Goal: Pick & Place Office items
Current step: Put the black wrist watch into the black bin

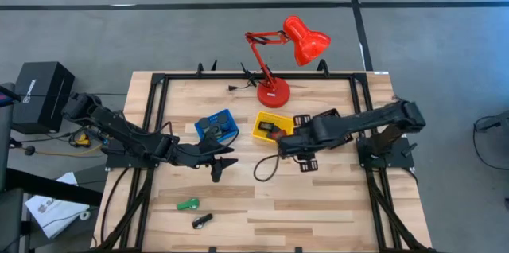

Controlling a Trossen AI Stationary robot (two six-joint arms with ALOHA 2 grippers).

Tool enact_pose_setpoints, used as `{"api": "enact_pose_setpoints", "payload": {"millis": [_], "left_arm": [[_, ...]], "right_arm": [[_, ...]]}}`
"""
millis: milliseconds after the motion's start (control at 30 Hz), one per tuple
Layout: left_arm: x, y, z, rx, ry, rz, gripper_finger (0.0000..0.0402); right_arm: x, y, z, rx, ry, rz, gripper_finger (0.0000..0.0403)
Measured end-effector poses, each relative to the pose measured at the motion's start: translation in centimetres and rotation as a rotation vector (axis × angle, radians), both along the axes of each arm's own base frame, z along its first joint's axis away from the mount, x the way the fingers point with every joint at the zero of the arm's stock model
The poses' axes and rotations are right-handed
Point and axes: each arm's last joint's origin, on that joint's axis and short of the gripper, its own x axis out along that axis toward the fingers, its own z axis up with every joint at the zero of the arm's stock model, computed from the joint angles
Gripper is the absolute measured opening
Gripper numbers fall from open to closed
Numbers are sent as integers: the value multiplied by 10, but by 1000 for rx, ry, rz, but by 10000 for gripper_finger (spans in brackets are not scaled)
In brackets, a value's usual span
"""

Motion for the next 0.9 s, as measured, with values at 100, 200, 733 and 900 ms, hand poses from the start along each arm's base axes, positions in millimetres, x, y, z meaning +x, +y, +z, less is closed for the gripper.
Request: {"api": "enact_pose_setpoints", "payload": {"millis": [100, 200, 733, 900], "left_arm": [[0, 0, 0, 0, 1, 0, 219], [0, 0, 0, 0, 0, 0, 219], [0, 0, 0, 0, -1, 0, 219], [1, 1, 1, -3, -8, 4, 219]], "right_arm": [[-11, 13, 14, 26, -83, -16, 179], [-22, 30, 25, 50, -139, 25, 179], [-125, 77, 8, 158, -508, 156, 179], [-149, 60, -21, 234, -696, 109, 179]]}}
